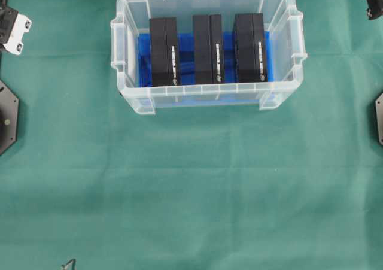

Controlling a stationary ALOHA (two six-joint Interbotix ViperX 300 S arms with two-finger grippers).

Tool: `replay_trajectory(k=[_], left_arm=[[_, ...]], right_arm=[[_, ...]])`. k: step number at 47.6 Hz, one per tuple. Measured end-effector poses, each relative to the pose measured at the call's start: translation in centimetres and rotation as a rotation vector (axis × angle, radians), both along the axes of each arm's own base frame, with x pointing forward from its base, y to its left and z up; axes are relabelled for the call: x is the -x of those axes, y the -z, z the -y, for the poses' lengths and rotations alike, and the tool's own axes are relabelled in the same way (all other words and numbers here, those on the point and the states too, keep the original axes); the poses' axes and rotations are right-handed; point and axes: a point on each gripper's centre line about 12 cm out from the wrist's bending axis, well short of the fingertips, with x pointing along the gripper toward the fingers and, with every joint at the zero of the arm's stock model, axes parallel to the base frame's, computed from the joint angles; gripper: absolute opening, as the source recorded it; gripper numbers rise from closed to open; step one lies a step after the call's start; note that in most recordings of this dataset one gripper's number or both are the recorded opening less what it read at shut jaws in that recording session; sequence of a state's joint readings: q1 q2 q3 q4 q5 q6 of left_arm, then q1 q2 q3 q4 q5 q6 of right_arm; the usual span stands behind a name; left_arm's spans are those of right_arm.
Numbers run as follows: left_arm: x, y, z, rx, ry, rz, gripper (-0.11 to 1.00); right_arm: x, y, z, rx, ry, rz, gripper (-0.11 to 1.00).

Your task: Take the box out of the case with both arms.

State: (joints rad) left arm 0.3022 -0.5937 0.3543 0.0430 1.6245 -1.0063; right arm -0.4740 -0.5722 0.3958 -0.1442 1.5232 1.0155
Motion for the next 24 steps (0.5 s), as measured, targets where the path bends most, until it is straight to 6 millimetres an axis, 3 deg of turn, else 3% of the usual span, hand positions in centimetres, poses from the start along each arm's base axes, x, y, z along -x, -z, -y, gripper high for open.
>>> replay_trajectory(k=[13,16,24], left_arm=[[-0.04,0.07,-0.04,0.002,-0.011,-0.001,0.81],[-0.04,0.07,-0.04,0.002,-0.011,-0.001,0.86],[-0.06,0.07,-0.03,0.003,-0.01,0.001,0.84]], right_arm=[[0.02,-0.06,-0.07,-0.002,-0.003,0.006,0.0],[0.12,-0.16,-0.1,0.002,-0.002,0.009,0.0],[0.49,-0.2,-0.13,0.021,-0.003,0.019,0.0]])
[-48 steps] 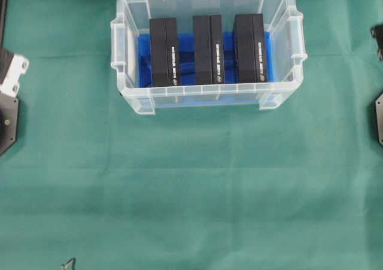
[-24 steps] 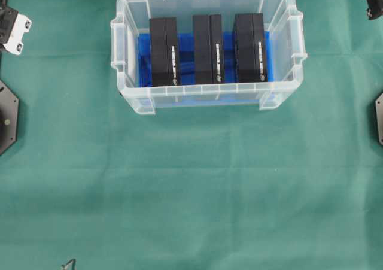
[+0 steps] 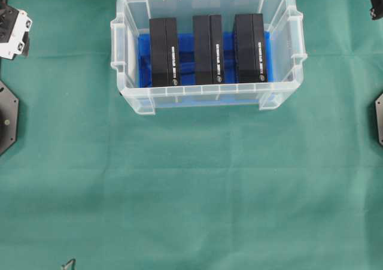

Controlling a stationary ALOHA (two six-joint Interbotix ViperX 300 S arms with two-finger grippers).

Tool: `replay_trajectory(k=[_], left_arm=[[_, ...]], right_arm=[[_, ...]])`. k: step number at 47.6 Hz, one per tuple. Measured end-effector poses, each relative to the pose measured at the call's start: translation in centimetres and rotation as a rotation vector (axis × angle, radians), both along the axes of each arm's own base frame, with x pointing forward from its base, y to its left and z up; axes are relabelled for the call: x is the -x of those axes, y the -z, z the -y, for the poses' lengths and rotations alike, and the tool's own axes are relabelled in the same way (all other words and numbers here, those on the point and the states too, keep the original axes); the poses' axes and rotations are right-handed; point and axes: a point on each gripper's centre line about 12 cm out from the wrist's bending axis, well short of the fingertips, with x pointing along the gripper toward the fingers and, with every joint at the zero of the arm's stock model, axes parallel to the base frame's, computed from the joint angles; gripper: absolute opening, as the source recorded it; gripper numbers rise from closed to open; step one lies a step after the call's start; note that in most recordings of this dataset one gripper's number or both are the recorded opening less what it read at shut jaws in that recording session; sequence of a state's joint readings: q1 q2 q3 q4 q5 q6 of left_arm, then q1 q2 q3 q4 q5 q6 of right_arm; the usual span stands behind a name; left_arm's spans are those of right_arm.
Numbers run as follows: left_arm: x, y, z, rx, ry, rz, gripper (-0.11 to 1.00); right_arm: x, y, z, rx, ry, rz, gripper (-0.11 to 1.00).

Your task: Take the box out of the case with both arms.

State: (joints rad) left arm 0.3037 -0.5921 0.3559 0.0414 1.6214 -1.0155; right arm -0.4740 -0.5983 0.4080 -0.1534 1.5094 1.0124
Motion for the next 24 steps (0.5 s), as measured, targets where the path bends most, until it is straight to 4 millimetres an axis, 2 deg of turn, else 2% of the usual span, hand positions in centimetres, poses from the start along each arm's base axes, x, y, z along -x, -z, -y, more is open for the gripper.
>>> replay_trajectory(k=[24], left_arm=[[-0.11,-0.02,-0.01,0.006,-0.044,0.014,0.84]], right_arm=[[0.24,0.64,-0.12,-0.005,0.003,-0.007,0.0]])
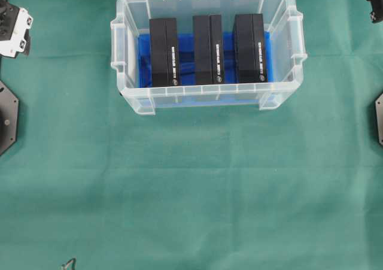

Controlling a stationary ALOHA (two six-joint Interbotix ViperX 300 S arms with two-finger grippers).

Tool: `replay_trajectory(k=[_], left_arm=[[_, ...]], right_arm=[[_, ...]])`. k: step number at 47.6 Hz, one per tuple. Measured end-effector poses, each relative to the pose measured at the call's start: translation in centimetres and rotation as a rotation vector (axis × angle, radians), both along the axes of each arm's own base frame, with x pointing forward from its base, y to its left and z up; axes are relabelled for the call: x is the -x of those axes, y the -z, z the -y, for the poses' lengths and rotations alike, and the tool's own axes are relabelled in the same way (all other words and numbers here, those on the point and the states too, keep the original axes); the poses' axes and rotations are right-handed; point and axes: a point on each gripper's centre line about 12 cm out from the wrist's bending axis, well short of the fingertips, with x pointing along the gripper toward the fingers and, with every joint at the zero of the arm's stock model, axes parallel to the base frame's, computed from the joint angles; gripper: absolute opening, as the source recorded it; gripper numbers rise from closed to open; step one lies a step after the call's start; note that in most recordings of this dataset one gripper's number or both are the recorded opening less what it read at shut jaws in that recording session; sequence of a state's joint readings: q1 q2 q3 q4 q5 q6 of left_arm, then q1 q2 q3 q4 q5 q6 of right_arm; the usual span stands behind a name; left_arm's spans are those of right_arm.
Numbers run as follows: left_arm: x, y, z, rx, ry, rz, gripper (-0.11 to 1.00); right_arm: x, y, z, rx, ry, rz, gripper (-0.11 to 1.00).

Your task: Take the box out of the case with both arms.

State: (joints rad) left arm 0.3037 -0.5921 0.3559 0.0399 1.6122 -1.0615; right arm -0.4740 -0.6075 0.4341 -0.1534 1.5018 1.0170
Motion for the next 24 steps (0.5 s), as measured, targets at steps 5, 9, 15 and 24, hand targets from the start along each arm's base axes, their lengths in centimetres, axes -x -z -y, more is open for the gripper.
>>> replay_trajectory(k=[5,9,15,24], left_arm=[[-0.1,-0.02,-0.03,-0.003,-0.001,0.009,0.84],[-0.21,-0.05,-0.1,-0.006,-0.002,0.019,0.84],[-0.31,-0.07,-0.13,-0.008,-0.008,0.028,0.84],[-0.37,-0.04,-0.12,-0.003,-0.03,0.031,0.84]], right_arm=[[0.04,-0.03,0.0,0.002,0.0,0.001,0.06],[0.09,0.11,0.03,0.0,0.009,-0.002,0.25],[0.08,0.29,0.02,-0.005,0.035,-0.002,0.63],[0.13,0.26,0.01,-0.011,0.085,0.011,0.95]])
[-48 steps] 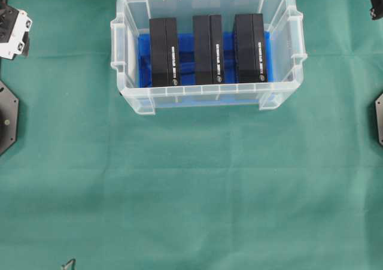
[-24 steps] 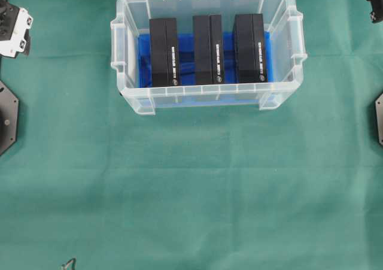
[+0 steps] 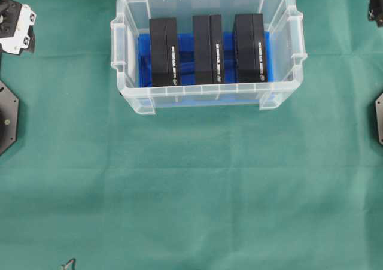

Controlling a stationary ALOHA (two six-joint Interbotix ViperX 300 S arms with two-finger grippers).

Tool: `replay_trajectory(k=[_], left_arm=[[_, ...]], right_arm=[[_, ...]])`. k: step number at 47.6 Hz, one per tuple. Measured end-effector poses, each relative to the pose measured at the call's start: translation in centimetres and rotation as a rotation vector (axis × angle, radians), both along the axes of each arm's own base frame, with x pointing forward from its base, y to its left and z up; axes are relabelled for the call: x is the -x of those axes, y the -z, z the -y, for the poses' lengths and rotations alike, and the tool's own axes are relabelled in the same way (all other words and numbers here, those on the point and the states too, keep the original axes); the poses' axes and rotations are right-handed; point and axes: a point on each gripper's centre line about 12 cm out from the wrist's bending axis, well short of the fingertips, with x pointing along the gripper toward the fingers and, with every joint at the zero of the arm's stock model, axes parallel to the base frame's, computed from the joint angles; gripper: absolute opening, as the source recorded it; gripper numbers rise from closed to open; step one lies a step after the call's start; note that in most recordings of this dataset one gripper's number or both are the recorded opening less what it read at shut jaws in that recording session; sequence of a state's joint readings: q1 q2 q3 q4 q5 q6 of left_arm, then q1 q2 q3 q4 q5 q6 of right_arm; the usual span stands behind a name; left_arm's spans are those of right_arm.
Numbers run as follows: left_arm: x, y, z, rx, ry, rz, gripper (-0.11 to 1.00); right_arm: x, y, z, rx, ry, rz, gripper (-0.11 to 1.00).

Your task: Take the box out of the case with both arms.

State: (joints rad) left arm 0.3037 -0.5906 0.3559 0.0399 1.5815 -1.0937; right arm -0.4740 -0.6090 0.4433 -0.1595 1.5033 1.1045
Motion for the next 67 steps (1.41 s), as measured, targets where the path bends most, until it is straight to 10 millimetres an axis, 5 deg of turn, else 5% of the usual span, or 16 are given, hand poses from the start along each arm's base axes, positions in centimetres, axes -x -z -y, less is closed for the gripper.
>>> replay_trajectory(k=[23,45,67], left_arm=[[0.5,-0.2,0.2,-0.007,-0.005,0.033,0.84],[-1.4,0.5,-0.4,0.029,-0.044,-0.042,0.84],[-5.8,0.3,-1.5,0.051,-0.068,-0.095,0.84]], right_arm=[[0.9,0.0,-0.5,-0.033,0.065,-0.032,0.94],[0.2,0.7,-0.3,-0.064,0.067,-0.056,0.93],[-3.9,1.0,1.3,-0.086,0.053,-0.031,0.93]])
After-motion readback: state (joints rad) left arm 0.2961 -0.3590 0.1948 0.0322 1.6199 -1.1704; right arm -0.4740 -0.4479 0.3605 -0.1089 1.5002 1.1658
